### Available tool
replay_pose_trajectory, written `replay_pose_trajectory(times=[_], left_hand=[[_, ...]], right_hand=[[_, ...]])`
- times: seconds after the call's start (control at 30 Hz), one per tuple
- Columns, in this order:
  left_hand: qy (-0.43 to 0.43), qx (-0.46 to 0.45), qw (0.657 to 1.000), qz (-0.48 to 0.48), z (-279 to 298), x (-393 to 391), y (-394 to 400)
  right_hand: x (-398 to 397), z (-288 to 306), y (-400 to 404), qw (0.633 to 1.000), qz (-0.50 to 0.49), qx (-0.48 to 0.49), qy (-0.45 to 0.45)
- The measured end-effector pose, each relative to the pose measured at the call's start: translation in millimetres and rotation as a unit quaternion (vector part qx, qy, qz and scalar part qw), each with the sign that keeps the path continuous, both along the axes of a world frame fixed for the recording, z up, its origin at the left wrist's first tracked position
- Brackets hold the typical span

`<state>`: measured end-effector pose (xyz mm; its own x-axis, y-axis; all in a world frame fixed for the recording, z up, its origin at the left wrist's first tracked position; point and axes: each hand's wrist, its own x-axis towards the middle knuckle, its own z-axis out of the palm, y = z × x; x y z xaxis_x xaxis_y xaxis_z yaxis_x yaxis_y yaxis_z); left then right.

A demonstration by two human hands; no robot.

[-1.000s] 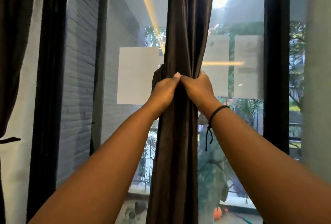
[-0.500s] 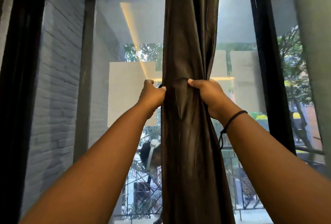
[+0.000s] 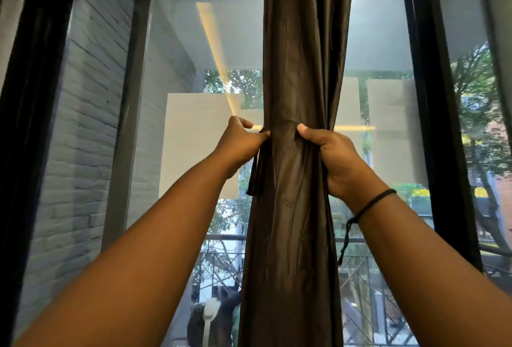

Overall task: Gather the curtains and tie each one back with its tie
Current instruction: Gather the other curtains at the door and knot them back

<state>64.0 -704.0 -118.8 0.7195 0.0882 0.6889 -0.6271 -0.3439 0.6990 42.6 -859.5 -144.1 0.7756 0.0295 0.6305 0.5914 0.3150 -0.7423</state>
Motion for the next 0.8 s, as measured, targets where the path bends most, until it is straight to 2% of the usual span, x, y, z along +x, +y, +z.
replay_pose_trajectory(times=[0.17,0.27,0.37,0.47,0.57,0.67,0.73,0.8], left_hand=[[0.039,-0.033,0.997,-0.066,3,-11,-28],[0.022,-0.039,0.997,-0.06,0,-17,-45],[0.022,-0.046,0.997,-0.064,-1,-21,-57],[0.012,-0.034,0.998,-0.059,1,-26,-62],[-0.006,0.001,0.999,-0.037,5,-27,-60],[-0.037,0.101,0.991,0.083,12,-34,-57],[-0.054,0.187,0.967,0.164,16,-45,-56],[-0.056,0.246,0.945,0.207,20,-56,-55]], right_hand=[[8,0,-12,0.987,0.158,0.019,0.019],[14,-2,-19,0.981,0.187,0.015,0.044],[17,-1,-29,0.98,0.187,-0.036,0.062],[18,4,-40,0.984,0.135,-0.098,0.064],[16,8,-45,0.989,0.027,-0.14,0.028],[13,10,-49,0.978,-0.062,-0.197,0.004],[10,13,-50,0.964,-0.109,-0.244,-0.001],[10,16,-47,0.954,-0.145,-0.262,-0.007]])
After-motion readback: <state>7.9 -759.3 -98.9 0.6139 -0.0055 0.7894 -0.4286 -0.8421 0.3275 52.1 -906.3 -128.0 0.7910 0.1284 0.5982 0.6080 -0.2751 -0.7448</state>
